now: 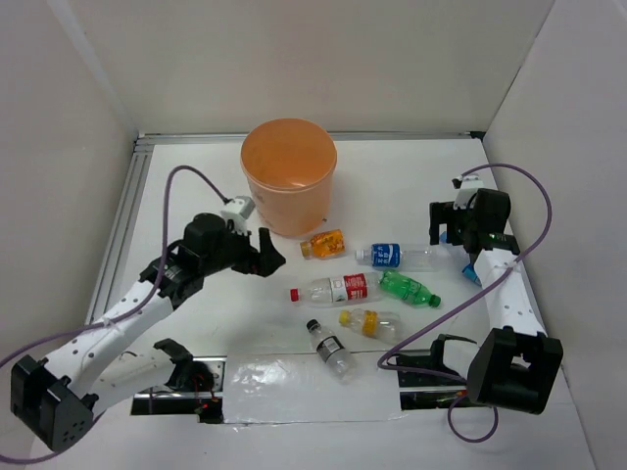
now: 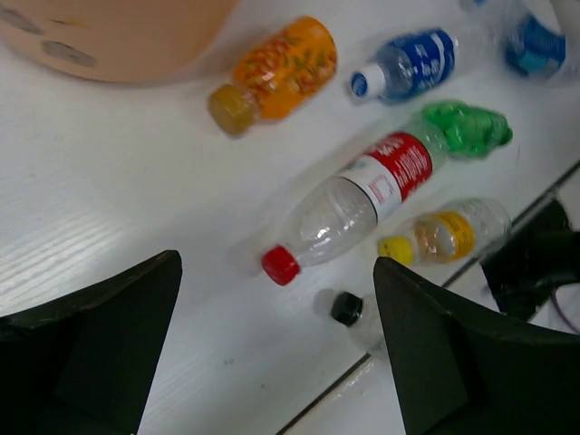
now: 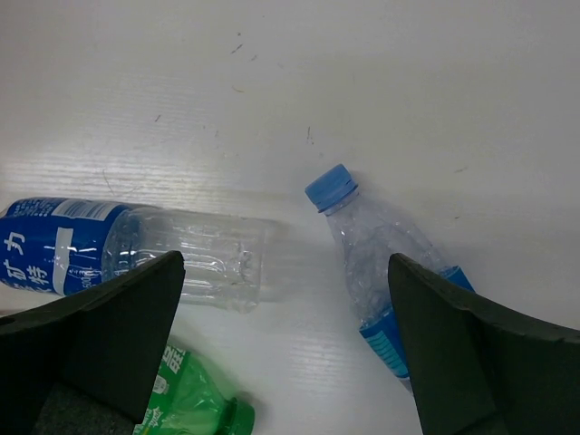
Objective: Put the plastic bottles in the bin
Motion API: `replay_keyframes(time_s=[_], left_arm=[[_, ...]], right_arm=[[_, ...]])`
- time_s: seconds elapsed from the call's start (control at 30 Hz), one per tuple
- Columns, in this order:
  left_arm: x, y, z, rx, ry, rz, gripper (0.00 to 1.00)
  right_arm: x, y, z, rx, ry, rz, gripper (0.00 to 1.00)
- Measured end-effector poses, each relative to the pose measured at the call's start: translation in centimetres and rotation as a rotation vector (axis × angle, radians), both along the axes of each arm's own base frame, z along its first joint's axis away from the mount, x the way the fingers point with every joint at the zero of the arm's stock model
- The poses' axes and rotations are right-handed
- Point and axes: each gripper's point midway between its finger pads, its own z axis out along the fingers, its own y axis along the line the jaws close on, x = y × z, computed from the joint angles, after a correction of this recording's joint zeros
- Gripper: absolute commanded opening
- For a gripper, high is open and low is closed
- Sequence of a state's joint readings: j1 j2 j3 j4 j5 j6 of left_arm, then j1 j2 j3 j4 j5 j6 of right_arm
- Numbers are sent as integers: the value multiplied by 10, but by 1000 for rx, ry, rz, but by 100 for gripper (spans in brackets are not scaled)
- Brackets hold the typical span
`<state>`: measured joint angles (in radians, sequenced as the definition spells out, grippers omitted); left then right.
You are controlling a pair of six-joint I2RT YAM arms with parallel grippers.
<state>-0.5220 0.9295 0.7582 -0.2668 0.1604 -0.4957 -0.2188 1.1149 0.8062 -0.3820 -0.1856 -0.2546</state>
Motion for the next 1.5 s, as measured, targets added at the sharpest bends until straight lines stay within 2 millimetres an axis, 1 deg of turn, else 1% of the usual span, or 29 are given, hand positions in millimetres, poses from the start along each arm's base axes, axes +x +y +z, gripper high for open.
replay_keyframes(time_s=[0.1, 0.2, 0.23, 0.27, 0.37, 0.4, 0.43, 0.47, 0.5, 0.53, 0.57, 0.6, 0.63, 0.67, 0.7, 0.87, 0.93, 1.0, 1.07, 1.13, 1.17, 1.23, 1.27, 1.3, 1.33, 1.4, 1.43, 1.47, 1.5], left_arm=[[-19, -28, -14, 65, 14, -128, 100], [-38, -49, -29, 145, 16, -231, 100], [-41, -55, -32, 175, 7, -258, 100], [-44, -60, -34, 193, 5, -278, 100], [-44, -73, -37, 258, -29, -322, 100], [-43, -76, -37, 277, -41, -331, 93], [-42, -79, -37, 290, -50, -340, 89], [-41, -83, -36, 305, -66, -354, 80], [-40, -86, -35, 318, -78, -363, 70], [-39, -90, -35, 334, -91, -380, 60], [-38, -94, -35, 350, -105, -396, 60], [-37, -99, -36, 368, -118, -417, 63], [-36, -104, -38, 385, -125, -439, 70], [-35, -109, -41, 404, -131, -460, 90], [-35, -113, -45, 426, -138, -485, 99], [-40, -123, -76, 506, -114, -589, 100], [-39, -128, -89, 539, -104, -627, 100], [-34, -137, -102, 571, -96, -649, 100], [-27, -144, -121, 609, -87, -661, 98], [-23, -144, -140, 648, -66, -664, 91], [-23, -142, -150, 670, -52, -667, 72], [-21, -140, -161, 699, -41, -671, 47], [-19, -142, -160, 696, -53, -671, 34], [-18, -144, -157, 684, -64, -668, 18], [-18, -145, -155, 683, -71, -670, 12], [-20, -144, -150, 677, -74, -669, 1], [-22, -142, -149, 684, -68, -672, 0], [-22, -143, -132, 662, -93, -663, 0], [-23, -143, -118, 649, -110, -659, 0]], right_arm=[[0, -3, 0, -4, 1, -9, 100], [-1, -4, 0, -14, 3, -10, 100], [-1, -4, -1, -18, 5, -7, 98], [-2, -5, -1, -23, 8, -3, 84], [-3, -5, -7, -29, 32, 7, 62], [-4, -5, -11, -29, 50, 12, 45], [-5, -5, -16, -25, 72, 14, 45], [-6, -5, -19, -16, 91, 13, 49], [-7, -5, -24, -7, 112, 11, 58], [-8, -5, -27, 3, 131, 11, 95], [-8, -3, -28, 16, 146, 14, 100], [-6, -3, -30, 17, 159, 25, 100], [-5, -1, -30, 25, 167, 36, 100], [-5, 0, -31, 37, 176, 41, 100], [-3, 2, -31, 47, 179, 49, 100], [-3, 7, -34, 78, 197, 73, 100], [-1, 8, -35, 89, 205, 81, 100], [1, 10, -36, 99, 213, 90, 100], [1, 12, -36, 110, 218, 105, 100], [0, 16, -34, 119, 220, 125, 100], [0, 19, -33, 126, 218, 147, 100], [-2, 25, -31, 136, 219, 196, 100], [-4, 30, -30, 147, 218, 232, 99], [-5, 34, -28, 150, 214, 272, 96], [-6, 38, -25, 154, 207, 318, 87], [-8, 48, -19, 157, 184, 410, 71], [-10, 53, -15, 156, 166, 459, 51], [-11, 57, -10, 148, 141, 503, 42], [-14, 61, -4, 144, 116, 542, 31]])
